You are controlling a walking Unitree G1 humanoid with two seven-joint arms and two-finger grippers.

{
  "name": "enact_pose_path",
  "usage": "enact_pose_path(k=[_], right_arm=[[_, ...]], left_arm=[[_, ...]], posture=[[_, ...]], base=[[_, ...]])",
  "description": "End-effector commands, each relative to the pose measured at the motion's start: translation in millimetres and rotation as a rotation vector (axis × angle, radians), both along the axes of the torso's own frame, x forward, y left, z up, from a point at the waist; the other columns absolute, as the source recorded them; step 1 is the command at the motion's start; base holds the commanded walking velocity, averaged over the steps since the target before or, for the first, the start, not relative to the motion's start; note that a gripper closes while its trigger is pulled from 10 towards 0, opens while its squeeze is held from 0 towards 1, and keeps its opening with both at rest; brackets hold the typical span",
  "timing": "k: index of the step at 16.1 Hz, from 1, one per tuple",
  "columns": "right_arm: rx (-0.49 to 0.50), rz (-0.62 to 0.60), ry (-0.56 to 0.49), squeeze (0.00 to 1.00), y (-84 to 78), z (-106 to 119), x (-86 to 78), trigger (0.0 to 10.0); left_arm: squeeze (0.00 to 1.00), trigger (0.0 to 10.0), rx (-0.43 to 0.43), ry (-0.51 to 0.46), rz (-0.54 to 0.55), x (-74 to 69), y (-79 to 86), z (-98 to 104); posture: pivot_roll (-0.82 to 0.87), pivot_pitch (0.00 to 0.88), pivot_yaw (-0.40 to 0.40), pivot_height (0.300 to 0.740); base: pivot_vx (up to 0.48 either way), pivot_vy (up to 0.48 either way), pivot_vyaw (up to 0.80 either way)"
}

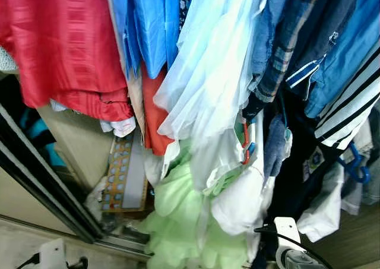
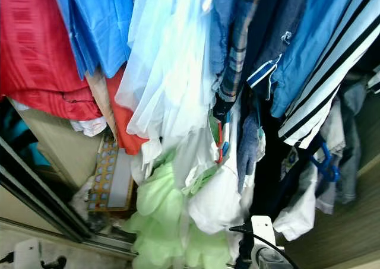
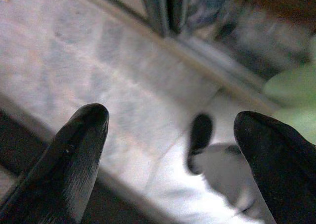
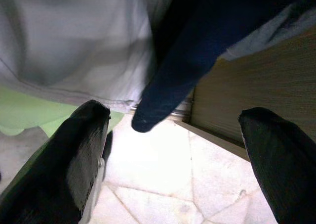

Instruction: Clean up the room

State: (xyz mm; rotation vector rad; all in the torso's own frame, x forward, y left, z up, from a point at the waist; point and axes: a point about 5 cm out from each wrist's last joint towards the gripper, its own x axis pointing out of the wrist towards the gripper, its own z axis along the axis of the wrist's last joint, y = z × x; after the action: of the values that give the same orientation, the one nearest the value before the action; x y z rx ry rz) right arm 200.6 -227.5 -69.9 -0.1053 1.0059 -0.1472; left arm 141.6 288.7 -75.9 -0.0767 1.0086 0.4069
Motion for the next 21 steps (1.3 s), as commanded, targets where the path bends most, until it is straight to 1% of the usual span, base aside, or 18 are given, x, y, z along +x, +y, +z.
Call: enact_pose_path(k=[1, 2, 3, 5, 6, 7, 8, 9, 10, 11, 12, 14, 15, 16, 17, 18, 20, 21], right_arm=[[-0.003, -0.018, -0.007, 0.0, -2.1, 0.5, 0.0, 10.0], [0.043, -0.061, 0.017, 0.0, 5.4, -8.0, -13.2, 10.0], [0.058, -0.08, 0.021, 0.0, 7.0, -10.5, -17.7, 10.0], [0.061, -0.115, -0.008, 0.0, 5.6, -9.3, -16.1, 10.0], [0.053, -0.121, -0.044, 0.0, 3.6, -4.8, -8.5, 10.0], [0.028, -0.097, -0.106, 0.0, 1.0, 4.4, 6.7, 10.0], [0.017, -0.092, -0.137, 0.0, 0.5, 8.6, 13.2, 10.0], [-0.028, -0.055, -0.2, 0.0, -3.5, 19.9, 28.5, 10.0], [-0.05, -0.049, -0.232, 0.0, -8.2, 27.4, 37.2, 10.0], [-0.103, -0.007, -0.286, 0.0, -15.4, 40.3, 50.7, 10.0], [-0.119, 0.028, -0.314, 0.0, -18.3, 45.4, 54.6, 10.0], [-0.114, 0.082, -0.347, 0.0, -15.1, 45.1, 52.0, 10.0], [-0.105, 0.086, -0.373, 0.0, -12.5, 44.3, 47.3, 10.0], [-0.103, 0.085, -0.38, 0.0, -12.0, 44.4, 46.3, 10.0], [-0.124, 0.096, -0.419, 0.0, -14.1, 48.8, 42.6, 10.0], [-0.093, 0.1, -0.496, 0.0, -14.3, 60.2, 39.1, 10.0], [-0.08, 0.145, -0.553, 0.0, -12.3, 72.7, 33.1, 10.0], [-0.117, 0.2, -0.596, 0.0, -13.5, 89.8, 22.6, 10.0]], left_arm=[[0.0, 10.0, 0.018, 0.023, -0.005, -2.6, 4.0, 0.5], [0.0, 10.0, 0.009, 0.0, 0.011, 2.9, 5.9, 3.3], [0.0, 10.0, 0.02, -0.018, 0.009, 9.7, 8.3, 7.1], [0.0, 10.0, 0.04, -0.061, 0.007, 27.2, 13.7, 17.2], [0.0, 10.0, 0.054, -0.074, -0.016, 36.1, 16.5, 22.8], [0.0, 10.0, 0.072, -0.09, -0.03, 43.5, 22.4, 29.6], [0.0, 10.0, 0.075, -0.101, -0.026, 45.7, 25.7, 32.5], [0.0, 10.0, 0.064, -0.151, -0.015, 51.8, 30.2, 38.8], [0.0, 10.0, 0.064, -0.202, -0.016, 55.8, 32.4, 43.2], [0.0, 10.0, 0.086, -0.299, -0.091, 67.1, 35.0, 54.7], [0.0, 10.0, 0.109, -0.343, -0.183, 74.9, 33.7, 62.0], [0.0, 10.0, 0.098, -0.391, -0.268, 75.4, 33.7, 67.7], [0.0, 10.0, 0.102, -0.44, -0.313, 70.5, 31.6, 69.7], [0.0, 10.0, 0.102, -0.454, -0.315, 68.8, 31.3, 70.1], [0.0, 10.0, 0.112, -0.538, -0.348, 62.6, 26.6, 75.5], [0.0, 10.0, 0.121, -0.615, -0.405, 53.4, 17.3, 82.0], [0.0, 10.0, 0.097, -0.647, -0.436, 48.4, 8.7, 85.7], [0.0, 10.0, 0.087, -0.692, -0.478, 44.9, -2.4, 95.9]], posture=[[0.08, 0.029, 0.0, 0.74], [0.07, 0.034, 0.033, 0.74], [0.06, 0.036, 0.046, 0.74], [0.05, 0.037, 0.053, 0.74], [0.04, 0.04, 0.049, 0.74], [0.04, 0.041, 0.045, 0.74], [0.03, 0.043, 0.039, 0.74], [0.02, 0.048, 0.03, 0.74], [0.02, 0.055, 0.021, 0.74], [0.02, 0.057, 0.008, 0.74], [0.03, 0.066, -0.007, 0.74], [0.03, 0.068, -0.013, 0.74], [0.03, 0.07, -0.017, 0.74], [0.03, 0.072, -0.021, 0.74], [0.03, 0.075, -0.023, 0.74], [0.02, 0.077, -0.024, 0.74], [0.03, 0.079, -0.027, 0.74], [0.03, 0.076, -0.031, 0.74]], base=[[0.0, 0.0, 0.0], [0.0, 0.0, 0.0], [0.0, 0.0, 0.0], [0.0, 0.0, 0.0], [0.0, 0.0, 0.0], [0.0, 0.0, 0.0], [0.0, 0.0, 0.0], [0.0, 0.0, 0.0], [0.0, 0.0, 0.0], [0.0, 0.0, 0.0], [0.0, 0.0, 0.0], [0.0, 0.0, 0.0], [0.0, 0.0, 0.0], [0.0, 0.0, 0.0], [0.0, 0.0, 0.0], [0.0, 0.0, 0.0], [0.0, 0.0, 0.0], [0.0, 0.0, 0.0]])
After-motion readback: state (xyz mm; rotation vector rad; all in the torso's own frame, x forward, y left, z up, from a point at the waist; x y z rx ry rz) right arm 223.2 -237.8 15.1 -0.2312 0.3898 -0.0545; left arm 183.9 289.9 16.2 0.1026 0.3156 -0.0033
